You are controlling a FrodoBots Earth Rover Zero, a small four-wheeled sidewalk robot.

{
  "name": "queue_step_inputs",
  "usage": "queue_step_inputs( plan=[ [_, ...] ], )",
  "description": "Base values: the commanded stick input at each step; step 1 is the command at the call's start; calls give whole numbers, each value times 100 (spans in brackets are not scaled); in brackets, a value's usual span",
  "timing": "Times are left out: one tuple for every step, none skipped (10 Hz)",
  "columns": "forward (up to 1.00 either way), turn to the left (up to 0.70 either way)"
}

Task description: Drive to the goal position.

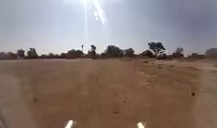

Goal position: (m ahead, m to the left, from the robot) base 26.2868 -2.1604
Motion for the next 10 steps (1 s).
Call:
queue_step_inputs(
  plan=[
    [50, 0],
    [50, 0],
    [50, 0],
    [50, 0],
    [50, 0],
    [50, 0],
    [50, 0],
    [50, 0],
    [50, 0],
    [50, 0]
  ],
)
